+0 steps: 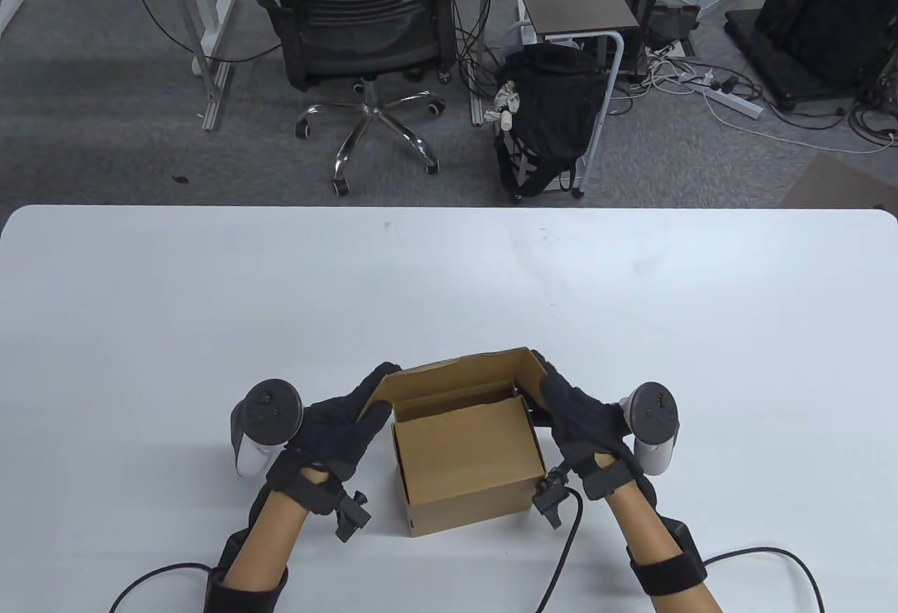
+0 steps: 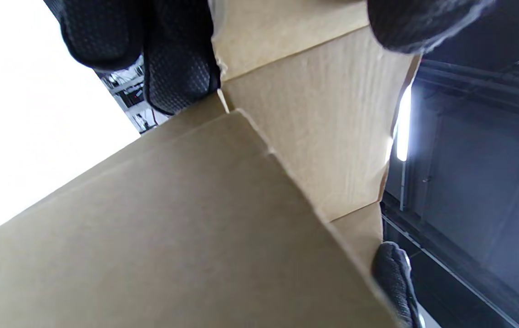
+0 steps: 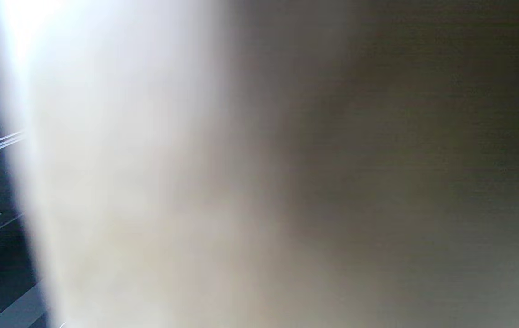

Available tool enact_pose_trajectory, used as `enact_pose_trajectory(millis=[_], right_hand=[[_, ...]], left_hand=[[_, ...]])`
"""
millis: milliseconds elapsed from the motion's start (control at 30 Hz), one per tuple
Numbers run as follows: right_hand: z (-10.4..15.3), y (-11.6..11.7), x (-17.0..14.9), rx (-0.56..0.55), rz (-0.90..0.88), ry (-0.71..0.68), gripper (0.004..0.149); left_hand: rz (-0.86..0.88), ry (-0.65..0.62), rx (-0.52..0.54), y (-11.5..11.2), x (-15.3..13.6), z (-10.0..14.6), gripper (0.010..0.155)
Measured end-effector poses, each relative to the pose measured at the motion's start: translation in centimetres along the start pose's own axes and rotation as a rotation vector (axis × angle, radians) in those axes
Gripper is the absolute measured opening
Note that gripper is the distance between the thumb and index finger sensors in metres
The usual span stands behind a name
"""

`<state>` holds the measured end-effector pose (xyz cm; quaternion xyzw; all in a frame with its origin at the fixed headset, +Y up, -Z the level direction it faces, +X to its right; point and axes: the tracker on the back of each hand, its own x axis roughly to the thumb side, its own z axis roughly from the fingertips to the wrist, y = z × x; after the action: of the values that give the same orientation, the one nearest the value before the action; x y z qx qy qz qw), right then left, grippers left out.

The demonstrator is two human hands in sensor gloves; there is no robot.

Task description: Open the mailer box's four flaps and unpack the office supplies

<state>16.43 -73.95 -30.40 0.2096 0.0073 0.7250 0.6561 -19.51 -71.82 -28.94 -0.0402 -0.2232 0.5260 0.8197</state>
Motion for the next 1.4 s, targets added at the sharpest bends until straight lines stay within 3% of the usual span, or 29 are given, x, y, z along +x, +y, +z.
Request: enact_pose_trajectory(millis=[167,333,400,500,767,967,1033,1133,1233,1400], right_hand=[[-0.2,0.0,-2.1,0.079,0.036,0.07,0.072],[0.3,0.0,-2.9,0.257,-0.012,0.17,0.074],[0.8,0.4,-3.2,0.344,-0.016,0.211,0.085],[1.0,0.6,-2.7,0.333,-0.043,0.185,0.085],[1.8,1.0,-0.3,0.339,0.035,0.04,0.084],[1.9,1.2,0.2,0.312,0.165,-0.04,0.089],[2.0,1.3,0.4,0.278,0.221,-0.064,0.085],[2.1,1.4,0.6,0.243,0.23,-0.076,0.081],[2.1,1.1,0.6,0.202,0.19,-0.088,0.078],[2.2,0.9,1.0,0.173,0.124,-0.122,0.075]], left_hand=[[-0.068,0.115,-0.059,-1.1,-1.6,0.1,0.072],[-0.039,0.279,-0.252,-2.9,-1.9,0.5,0.087],[-0.008,0.309,-0.316,-4.3,-1.8,0.4,0.093],[0.03,0.29,-0.238,-4.8,-1.9,0.5,0.096],[0.04,0.111,-0.184,-4.3,-1.1,0.1,0.094],[-0.16,0.02,-0.075,-3.2,-0.8,-0.1,0.097],[-0.136,0.046,-0.042,-3.2,-1.0,0.0,0.099],[0.039,0.047,-0.025,-3.4,-0.8,0.0,0.093],[-0.024,0.034,-0.025,-3.2,-0.4,0.1,0.091],[0.085,-0.002,-0.034,-3.4,0.3,0.2,0.091]])
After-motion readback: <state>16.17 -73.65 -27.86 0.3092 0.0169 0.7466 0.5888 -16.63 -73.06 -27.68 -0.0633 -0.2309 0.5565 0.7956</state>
